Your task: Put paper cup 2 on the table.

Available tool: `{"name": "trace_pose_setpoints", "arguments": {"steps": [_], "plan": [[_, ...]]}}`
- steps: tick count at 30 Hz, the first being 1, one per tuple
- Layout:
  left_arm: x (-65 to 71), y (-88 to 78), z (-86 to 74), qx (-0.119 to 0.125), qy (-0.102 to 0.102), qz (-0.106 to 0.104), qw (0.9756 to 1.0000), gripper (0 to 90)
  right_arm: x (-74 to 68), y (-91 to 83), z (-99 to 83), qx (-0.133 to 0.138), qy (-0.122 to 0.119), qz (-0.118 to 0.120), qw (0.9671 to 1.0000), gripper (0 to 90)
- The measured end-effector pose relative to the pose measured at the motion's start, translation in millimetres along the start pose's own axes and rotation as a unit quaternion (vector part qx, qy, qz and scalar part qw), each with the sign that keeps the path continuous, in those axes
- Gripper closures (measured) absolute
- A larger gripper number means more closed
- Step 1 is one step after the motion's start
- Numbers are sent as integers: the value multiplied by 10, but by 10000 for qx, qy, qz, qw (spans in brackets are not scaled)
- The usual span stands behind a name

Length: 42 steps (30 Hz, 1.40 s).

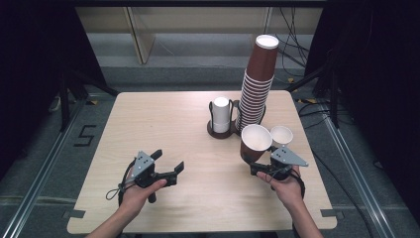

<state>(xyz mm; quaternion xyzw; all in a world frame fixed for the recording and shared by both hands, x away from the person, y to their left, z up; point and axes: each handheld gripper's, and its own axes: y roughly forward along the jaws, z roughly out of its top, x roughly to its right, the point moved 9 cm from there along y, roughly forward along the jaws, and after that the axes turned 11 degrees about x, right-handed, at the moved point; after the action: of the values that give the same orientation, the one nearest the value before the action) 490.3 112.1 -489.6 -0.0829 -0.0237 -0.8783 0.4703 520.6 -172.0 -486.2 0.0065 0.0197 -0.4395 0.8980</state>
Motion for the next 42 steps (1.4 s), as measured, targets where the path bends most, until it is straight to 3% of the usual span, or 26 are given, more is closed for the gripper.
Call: {"name": "trace_pose_setpoints", "arguments": {"steps": [2,4,5,10,15,16,19,22,28,32,34,37,39,40,41,42], "plan": [[-13,-3,-10,-6,-9,19,10000,48,30,15,1,-91,-110,-178,9997,205],[-28,13,-17,27,-31,37,10000,48,33,32,-8,-184,-2,-305,9994,205],[-38,7,-24,-33,-10,75,10000,49,67,59,4,-118,-77,-373,9992,204],[-27,23,-57,-72,-22,60,10000,49,156,156,3,15,11,-673,9977,204],[-30,37,-75,-99,-12,57,9999,50,220,185,-68,-146,112,-882,9959,204],[-26,48,-77,-64,-25,37,10000,50,246,198,-75,-121,7,-851,9963,204],[-19,42,-93,-130,22,38,9999,51,235,176,-129,-278,301,-962,9945,203],[0,39,-103,-160,17,10,9999,51,250,171,-145,-295,311,-897,9950,203],[15,41,-97,-158,-17,-17,9999,43,302,162,-186,-421,174,-1006,9939,203],[35,43,-74,-145,-22,-27,9999,31,298,142,-228,-521,396,-1109,9917,203],[51,53,-71,-120,-43,-61,9999,20,307,150,-245,-509,351,-1054,9925,203],[65,57,-81,-172,-24,-72,9998,9,304,139,-266,-597,404,-1108,9912,202],[77,65,-90,-189,-28,-93,9998,7,328,145,-284,-643,300,-1043,9920,202],[87,79,-90,-140,-51,-138,9998,6,303,134,-295,-712,465,-1098,9903,202],[85,69,-96,-209,-10,-108,9997,6,348,144,-299,-717,247,-1033,9918,202],[92,73,-98,-206,-17,-119,9997,6,367,142,-311,-771,282,-1145,9900,202]]}}
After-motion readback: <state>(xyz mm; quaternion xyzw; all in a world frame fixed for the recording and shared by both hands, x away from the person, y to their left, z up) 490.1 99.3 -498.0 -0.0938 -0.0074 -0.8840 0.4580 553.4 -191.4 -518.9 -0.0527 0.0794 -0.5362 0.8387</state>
